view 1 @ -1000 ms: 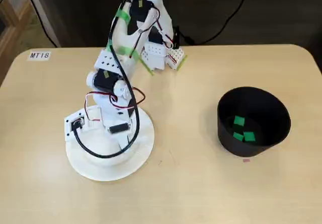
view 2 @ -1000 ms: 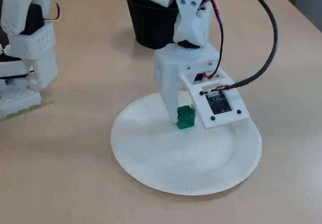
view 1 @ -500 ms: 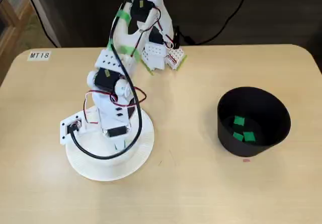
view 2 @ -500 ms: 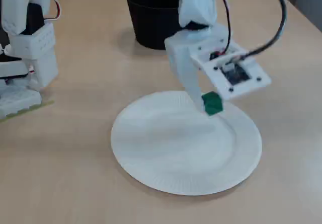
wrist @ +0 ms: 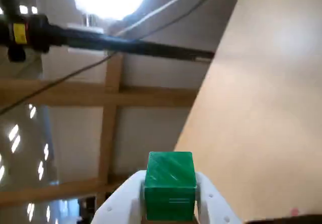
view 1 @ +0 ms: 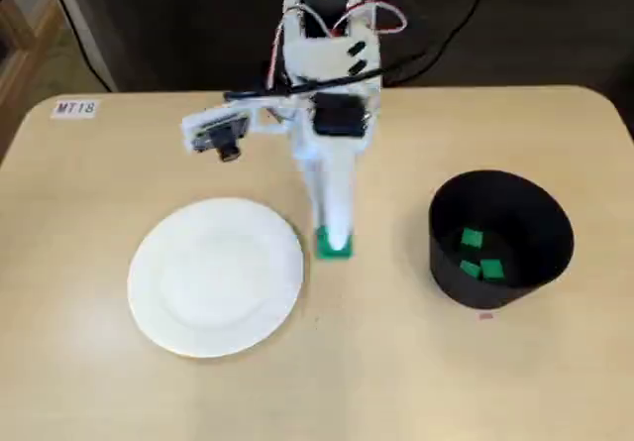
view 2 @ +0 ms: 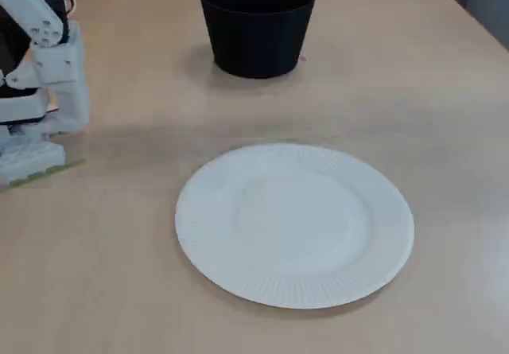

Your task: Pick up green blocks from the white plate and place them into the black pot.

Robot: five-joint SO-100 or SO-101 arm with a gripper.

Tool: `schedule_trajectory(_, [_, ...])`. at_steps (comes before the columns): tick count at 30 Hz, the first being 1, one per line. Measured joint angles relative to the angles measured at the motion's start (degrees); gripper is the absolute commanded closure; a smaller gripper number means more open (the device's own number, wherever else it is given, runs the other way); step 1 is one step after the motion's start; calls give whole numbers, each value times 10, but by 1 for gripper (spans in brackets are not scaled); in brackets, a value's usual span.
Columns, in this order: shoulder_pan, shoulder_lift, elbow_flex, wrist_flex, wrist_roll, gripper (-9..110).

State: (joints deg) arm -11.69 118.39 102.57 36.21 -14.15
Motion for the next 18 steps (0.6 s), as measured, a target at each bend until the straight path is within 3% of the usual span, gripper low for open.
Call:
schedule_trajectory(7, [-134, -54, -124, 152, 24, 104])
schedule_trajectory(14, [-223, -222, -381, 403, 14, 104])
schedule_trajectory(18, [-258, -262, -415, 468, 17, 104])
